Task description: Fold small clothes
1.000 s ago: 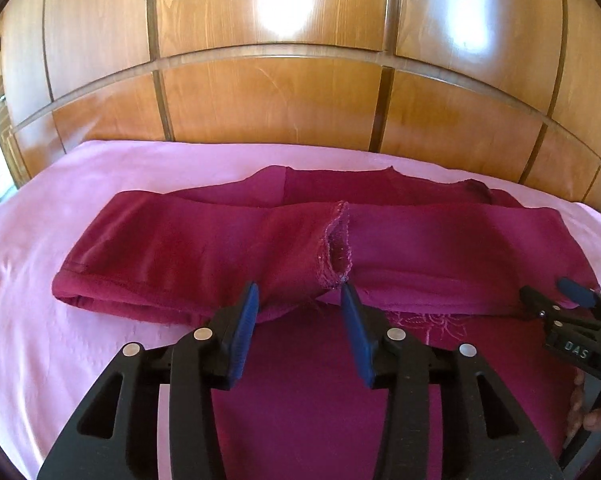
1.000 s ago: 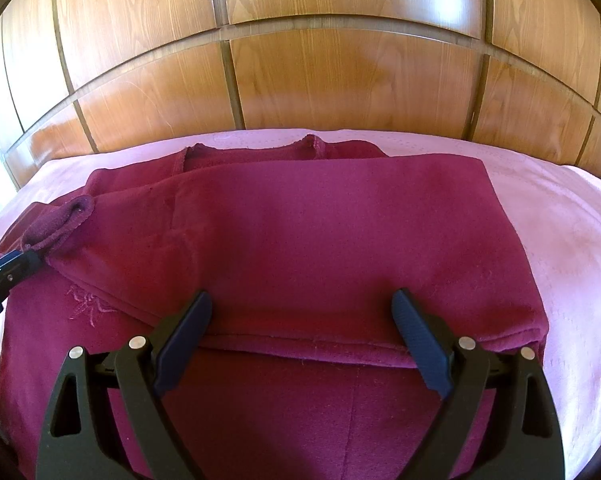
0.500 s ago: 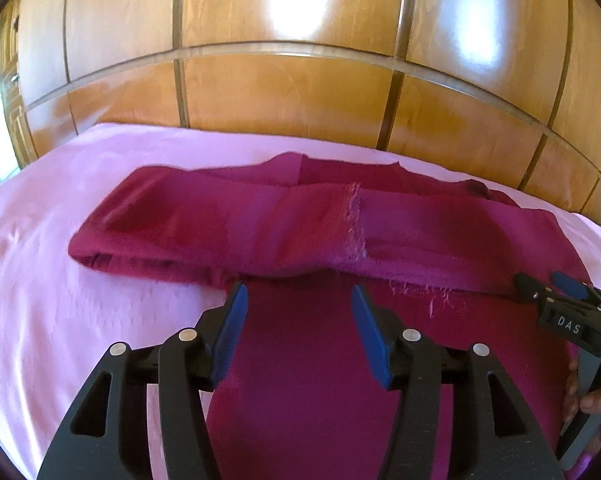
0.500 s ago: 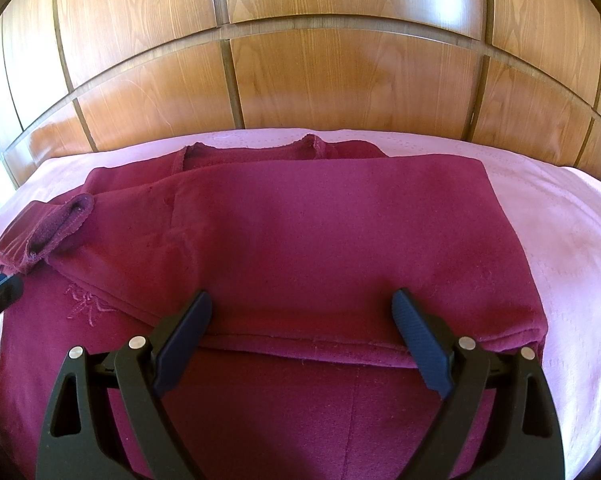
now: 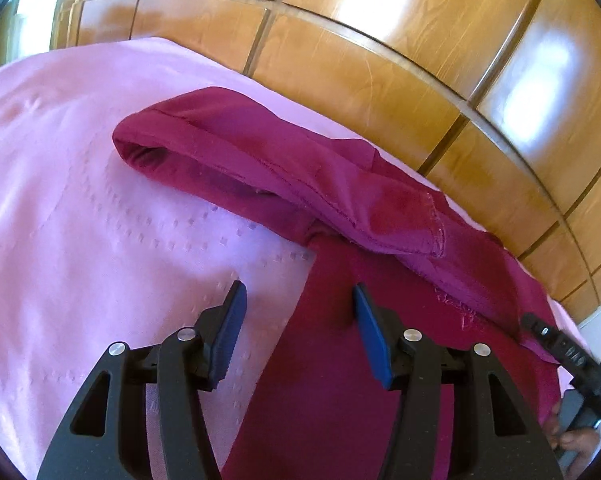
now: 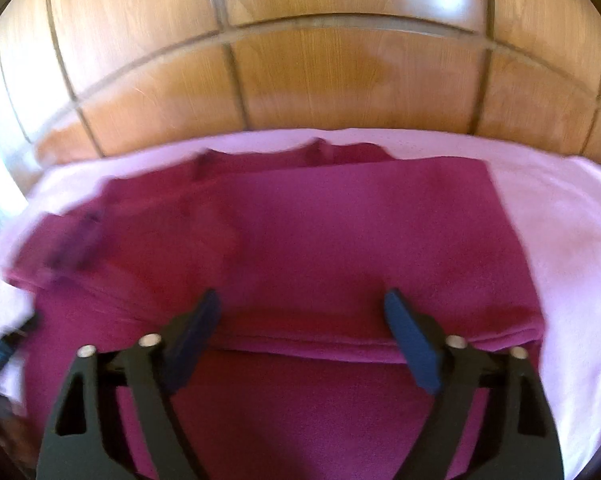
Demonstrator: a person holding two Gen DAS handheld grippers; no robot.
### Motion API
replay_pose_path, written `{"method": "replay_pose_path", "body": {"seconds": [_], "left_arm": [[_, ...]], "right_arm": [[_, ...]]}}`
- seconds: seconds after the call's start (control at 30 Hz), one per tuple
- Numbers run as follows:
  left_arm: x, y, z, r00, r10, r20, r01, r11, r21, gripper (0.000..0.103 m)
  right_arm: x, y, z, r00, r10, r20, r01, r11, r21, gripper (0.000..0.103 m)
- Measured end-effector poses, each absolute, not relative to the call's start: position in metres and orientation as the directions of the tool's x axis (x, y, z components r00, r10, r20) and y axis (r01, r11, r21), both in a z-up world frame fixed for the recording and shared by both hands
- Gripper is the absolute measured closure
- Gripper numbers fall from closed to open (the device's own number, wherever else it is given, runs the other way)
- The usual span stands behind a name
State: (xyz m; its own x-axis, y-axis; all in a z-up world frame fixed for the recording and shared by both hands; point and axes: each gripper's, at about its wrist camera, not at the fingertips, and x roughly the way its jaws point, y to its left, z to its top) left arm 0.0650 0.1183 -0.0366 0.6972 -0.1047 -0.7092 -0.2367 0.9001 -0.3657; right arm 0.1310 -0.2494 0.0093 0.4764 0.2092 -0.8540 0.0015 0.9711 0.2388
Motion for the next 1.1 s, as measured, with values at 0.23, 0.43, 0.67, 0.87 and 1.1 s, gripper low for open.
{"method": "replay_pose_path", "body": {"seconds": [0.23, 0.43, 0.67, 0.87, 1.1], "left_arm": [[0.068, 0.122, -0.037, 0.703, -0.137, -0.698, -0.223, 0.889, -0.399, 0.043], [0.069, 0.125, -0.038, 0.713, -0.161, -0.682, -0.219, 0.873, -0.435, 0.043], [0.069, 0.129, -0.038, 0.717, -0.183, -0.672, -0.222, 0.854, -0.470, 0.043], [0.073, 0.141, -0.027, 0.701, -0.090, -0.708, -0.339, 0.830, -0.442, 0.043], [0.106, 0.138, -0.026, 0.642, 0.003, -0.767, -0.416, 0.841, -0.345, 0.039]], "right_arm": [[0.150, -0.182, 0.030, 0.349, 0.569, -0.745, -0.145, 0.818, 0.556, 0.043], [0.181, -0.119, 0.008, 0.211, 0.660, -0.721, -0.127, 0.750, 0.649, 0.049], [0.196, -0.104, 0.008, 0.229, 0.572, -0.788, -0.177, 0.820, 0.544, 0.098], [0.195, -0.134, 0.062, 0.361, 0.598, -0.715, -0.217, 0.800, 0.560, 0.098], [0.191, -0.175, 0.104, 0.494, 0.564, -0.662, -0.231, 0.819, 0.526, 0.099]]}}
